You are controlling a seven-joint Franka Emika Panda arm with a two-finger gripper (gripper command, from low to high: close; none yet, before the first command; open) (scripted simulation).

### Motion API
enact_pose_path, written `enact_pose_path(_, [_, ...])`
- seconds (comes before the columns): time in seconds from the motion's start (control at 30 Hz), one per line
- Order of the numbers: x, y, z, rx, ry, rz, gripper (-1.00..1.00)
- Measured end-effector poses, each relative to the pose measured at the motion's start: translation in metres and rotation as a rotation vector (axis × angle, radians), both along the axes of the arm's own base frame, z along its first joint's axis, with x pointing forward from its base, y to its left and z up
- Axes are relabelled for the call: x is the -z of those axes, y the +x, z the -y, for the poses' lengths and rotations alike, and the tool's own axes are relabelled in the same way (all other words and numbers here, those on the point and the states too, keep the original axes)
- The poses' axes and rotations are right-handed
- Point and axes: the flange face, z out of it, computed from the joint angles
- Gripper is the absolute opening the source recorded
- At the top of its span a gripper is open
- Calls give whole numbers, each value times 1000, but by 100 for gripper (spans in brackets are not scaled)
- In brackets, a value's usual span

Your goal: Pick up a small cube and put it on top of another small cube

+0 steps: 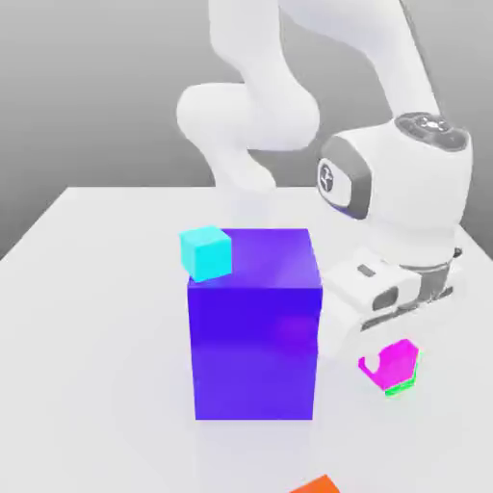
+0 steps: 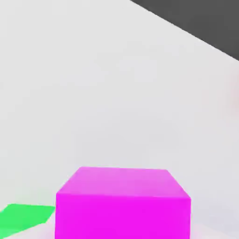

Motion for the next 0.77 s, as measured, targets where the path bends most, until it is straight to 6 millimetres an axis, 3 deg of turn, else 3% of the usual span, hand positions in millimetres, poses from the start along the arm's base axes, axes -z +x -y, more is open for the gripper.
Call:
enact_pose_path(0.33, [-5,-73,-18,431,-18,37,-100])
enact_pose_path(0.47, [12,-77,-22,446,-27,54,-100])
enact_pose_path(0.67, [54,-77,-21,449,-27,54,-100])
enact_pose_path(0.7, [60,-79,-21,446,-26,52,100])
enact_pose_path(0.77, [60,-79,-21,446,-26,52,100])
